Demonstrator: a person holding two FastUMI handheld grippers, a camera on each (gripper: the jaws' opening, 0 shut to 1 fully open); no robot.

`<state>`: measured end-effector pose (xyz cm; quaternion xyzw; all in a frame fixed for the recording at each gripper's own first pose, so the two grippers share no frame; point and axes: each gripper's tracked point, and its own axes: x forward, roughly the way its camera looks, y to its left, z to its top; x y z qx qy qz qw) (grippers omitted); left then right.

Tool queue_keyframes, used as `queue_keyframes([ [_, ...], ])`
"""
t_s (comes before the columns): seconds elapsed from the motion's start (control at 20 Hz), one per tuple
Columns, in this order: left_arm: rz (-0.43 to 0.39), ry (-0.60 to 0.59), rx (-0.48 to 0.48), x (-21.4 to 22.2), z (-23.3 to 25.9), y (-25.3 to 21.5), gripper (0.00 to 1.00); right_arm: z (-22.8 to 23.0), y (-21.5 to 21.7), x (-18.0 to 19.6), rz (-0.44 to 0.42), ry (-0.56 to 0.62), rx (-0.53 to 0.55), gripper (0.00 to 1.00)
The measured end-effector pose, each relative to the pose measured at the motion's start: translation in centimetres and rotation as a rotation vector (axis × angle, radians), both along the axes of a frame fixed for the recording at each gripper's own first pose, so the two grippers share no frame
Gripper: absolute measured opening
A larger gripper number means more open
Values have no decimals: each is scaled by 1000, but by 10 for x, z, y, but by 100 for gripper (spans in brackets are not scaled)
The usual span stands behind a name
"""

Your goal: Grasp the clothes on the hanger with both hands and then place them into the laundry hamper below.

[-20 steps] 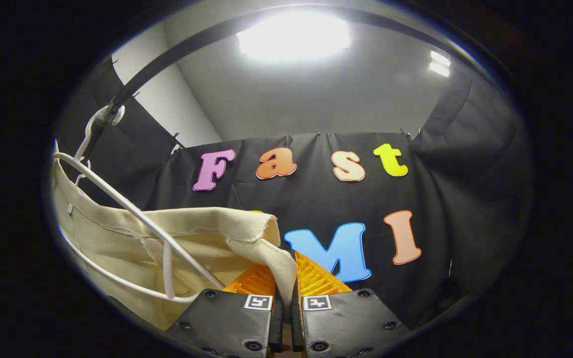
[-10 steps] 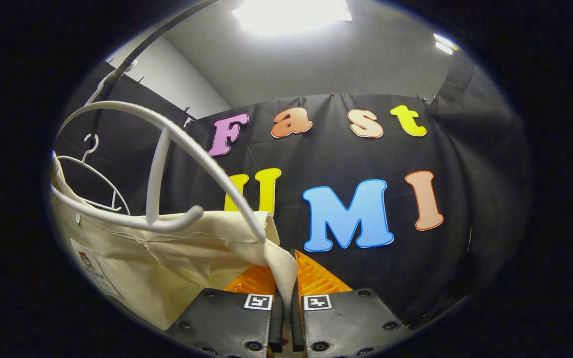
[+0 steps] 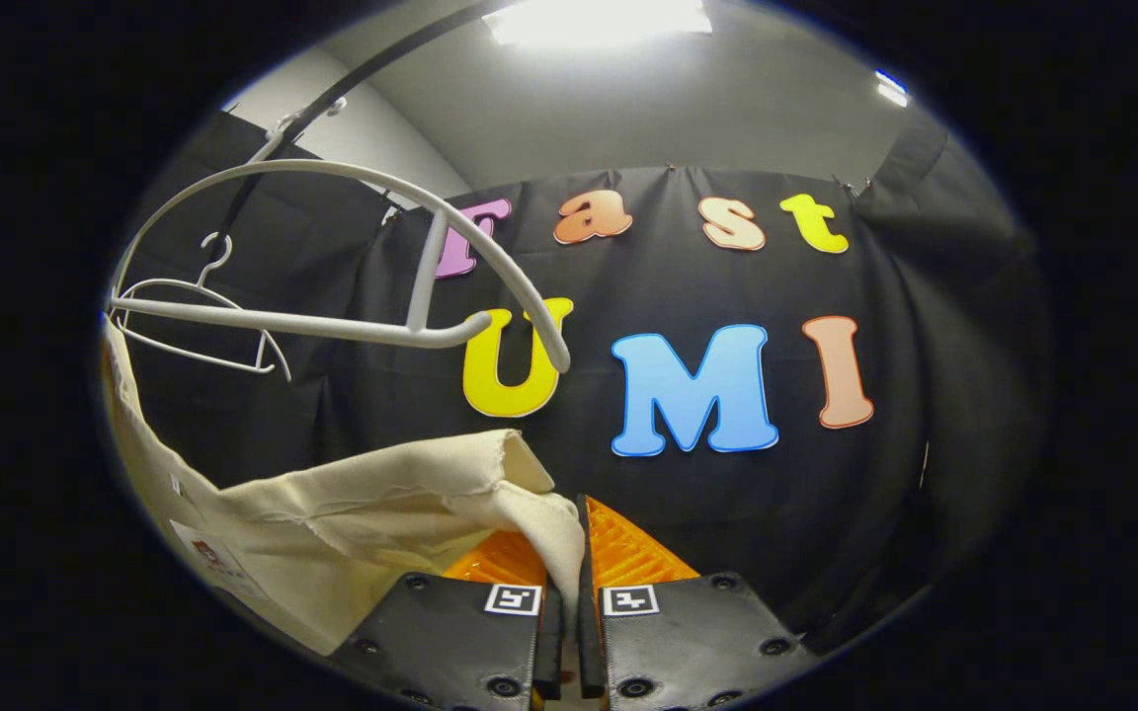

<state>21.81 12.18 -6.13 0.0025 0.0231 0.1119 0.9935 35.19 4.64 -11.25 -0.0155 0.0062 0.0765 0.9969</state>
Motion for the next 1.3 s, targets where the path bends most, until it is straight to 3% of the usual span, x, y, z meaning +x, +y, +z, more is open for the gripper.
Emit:
queue_keyframes([
  [0.55,-180,37,-51,-36,-28,-85,5,1,51,-98,127,32,-7,9],
  [0.9,-249,53,-111,-43,-52,-116,5,-9,91,-152,218,86,28,11],
  [1.3,-295,174,-137,-74,-134,-140,5,-84,113,-212,277,246,-11,7],
])
